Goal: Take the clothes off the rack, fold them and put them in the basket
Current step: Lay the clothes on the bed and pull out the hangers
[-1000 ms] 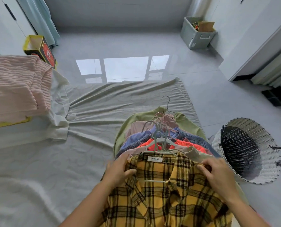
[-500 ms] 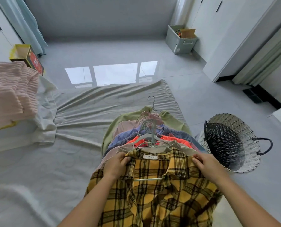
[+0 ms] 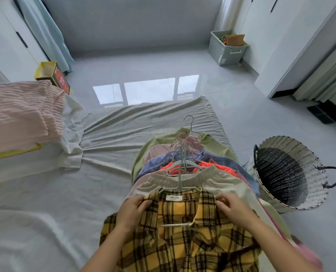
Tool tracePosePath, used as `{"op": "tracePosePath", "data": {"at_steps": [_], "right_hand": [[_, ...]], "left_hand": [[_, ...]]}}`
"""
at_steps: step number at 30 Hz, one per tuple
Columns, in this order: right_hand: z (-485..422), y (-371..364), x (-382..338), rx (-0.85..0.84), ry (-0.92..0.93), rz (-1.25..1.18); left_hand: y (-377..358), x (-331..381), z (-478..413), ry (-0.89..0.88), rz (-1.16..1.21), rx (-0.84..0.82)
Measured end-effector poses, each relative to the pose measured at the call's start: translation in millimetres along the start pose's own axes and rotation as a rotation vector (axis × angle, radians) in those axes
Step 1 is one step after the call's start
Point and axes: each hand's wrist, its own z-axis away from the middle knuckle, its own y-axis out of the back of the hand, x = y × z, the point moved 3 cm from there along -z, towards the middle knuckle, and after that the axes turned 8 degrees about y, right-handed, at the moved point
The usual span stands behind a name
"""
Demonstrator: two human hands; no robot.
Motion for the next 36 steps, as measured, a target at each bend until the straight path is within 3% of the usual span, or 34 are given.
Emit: {"op": "tracePosePath", "data": {"at_steps": [5,8,15,19,22,25,30,33,36], "right_hand": [[-1.3,35.3,-64.9,0.17,0.184,-0.082],[2.5,30.8,-113.5,0.217,0.278,0.077],[-6.4,-4.8,-174.1,0.313,0.323,0.128],[-6.1,-23.2,-207.4,0.23,0.352,0.028],[-10.7,-42.4,-265.3,0.131,0.408,-0.213],[-22.5,-70.7,-336.8,0.095,0.48,-0.273],[-44.6,-154.2,-425.7,-0.053,0.351,-0.514],[-67.5,-194.0,-428.2,0.042,0.229,-0.658],[-86.8,-213.1,-411.3,0.119,0.072,-0.675]], "left_hand": [[69.8,18.7,16.7,-0.078,0.106,0.188],[111.3,21.6,49.3,-0.09,0.141,0.315],[213.1,6.5,120.3,-0.085,0.058,0.504],[269.2,-44.9,154.6,-0.039,0.101,0.491],[321.2,-77.4,168.4,0.003,0.118,0.552],[390.0,-104.8,167.0,0.039,0.103,0.62],[481.2,-180.6,125.8,0.077,-0.005,0.581],[483.3,-224.5,90.2,0.073,-0.039,0.541],[456.0,-270.5,49.7,0.1,-0.116,0.366]]}}
